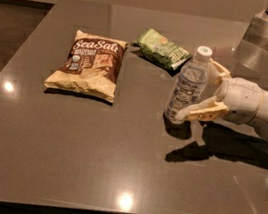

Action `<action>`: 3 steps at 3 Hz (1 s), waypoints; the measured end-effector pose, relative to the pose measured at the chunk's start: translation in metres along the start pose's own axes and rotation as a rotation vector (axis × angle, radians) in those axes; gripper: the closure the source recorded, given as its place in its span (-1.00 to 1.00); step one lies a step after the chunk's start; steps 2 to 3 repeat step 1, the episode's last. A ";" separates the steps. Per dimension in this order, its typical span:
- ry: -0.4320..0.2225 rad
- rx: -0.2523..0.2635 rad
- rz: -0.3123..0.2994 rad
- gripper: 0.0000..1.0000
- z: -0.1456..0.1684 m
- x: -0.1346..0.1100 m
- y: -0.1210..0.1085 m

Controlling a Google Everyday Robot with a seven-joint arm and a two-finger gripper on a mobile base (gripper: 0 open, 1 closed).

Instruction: Place blue plastic bottle upright

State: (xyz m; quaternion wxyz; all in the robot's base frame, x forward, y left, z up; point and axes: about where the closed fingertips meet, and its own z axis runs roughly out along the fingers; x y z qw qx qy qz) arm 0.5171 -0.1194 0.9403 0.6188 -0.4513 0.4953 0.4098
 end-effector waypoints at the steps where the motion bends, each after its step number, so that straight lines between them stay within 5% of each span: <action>1: 0.000 0.000 0.000 -1.00 0.000 0.000 0.000; 3: 0.000 0.000 0.000 -1.00 0.000 0.000 0.000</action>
Offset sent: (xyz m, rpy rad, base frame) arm 0.0000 0.0000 0.0000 0.0000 0.0000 0.0000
